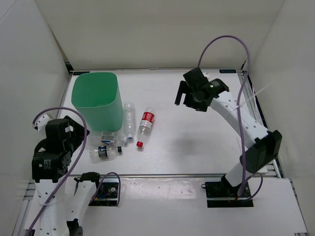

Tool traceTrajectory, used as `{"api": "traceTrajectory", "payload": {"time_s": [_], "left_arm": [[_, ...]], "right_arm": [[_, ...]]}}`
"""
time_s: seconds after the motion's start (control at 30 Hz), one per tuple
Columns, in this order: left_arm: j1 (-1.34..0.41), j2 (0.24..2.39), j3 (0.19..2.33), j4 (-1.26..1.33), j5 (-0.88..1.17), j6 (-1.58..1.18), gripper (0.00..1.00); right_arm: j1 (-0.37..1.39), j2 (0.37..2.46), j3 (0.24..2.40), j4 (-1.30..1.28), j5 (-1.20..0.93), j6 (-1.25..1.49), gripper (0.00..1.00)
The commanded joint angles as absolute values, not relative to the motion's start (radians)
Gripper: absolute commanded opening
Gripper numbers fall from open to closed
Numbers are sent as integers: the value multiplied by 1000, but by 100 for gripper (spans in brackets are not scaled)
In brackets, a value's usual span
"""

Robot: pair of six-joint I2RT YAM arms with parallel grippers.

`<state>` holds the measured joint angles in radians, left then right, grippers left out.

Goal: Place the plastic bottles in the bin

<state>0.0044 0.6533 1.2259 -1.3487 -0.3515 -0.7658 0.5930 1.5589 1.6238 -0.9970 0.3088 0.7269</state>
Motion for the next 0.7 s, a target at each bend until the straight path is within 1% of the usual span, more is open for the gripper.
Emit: {"api": "traceTrajectory", "payload": {"time_s": [0.0,0.13,0.2,0.27,0.3,0.4,0.5,0.53,0.57,0.67], "left_arm": [[-5,681,1267,-1431,-417,-727,100],[-5,704,1267,-1431,-417,-727,100],[-5,715,1256,-1431,-430,-755,100],[-5,729,1256,-1431,-440,-755,100],[-5,739,1256,-1431,-440,-755,100],[5,739,1293,-1431,-384,-706,100],[5,739,1315,-1431,-354,-667,100],[5,739,1333,-1431,-354,-634,100],[5,739,1333,-1431,-354,-634,100],[5,739,1342,-1431,-365,-621,100]], "right_arm": [[592,1655,1715,-998,105,639,100],[581,1880,1865,-1132,-41,640,100],[581,1928,1913,-1157,-75,640,100],[581,1937,1902,-1105,-144,629,100],[571,1948,1885,-1030,-202,615,100],[571,1991,1905,-956,-383,615,100],[583,2075,1953,-887,-432,643,100],[592,2148,1985,-871,-468,666,100],[592,2149,2006,-871,-468,666,100],[613,2265,2052,-871,-485,690,100]]}}
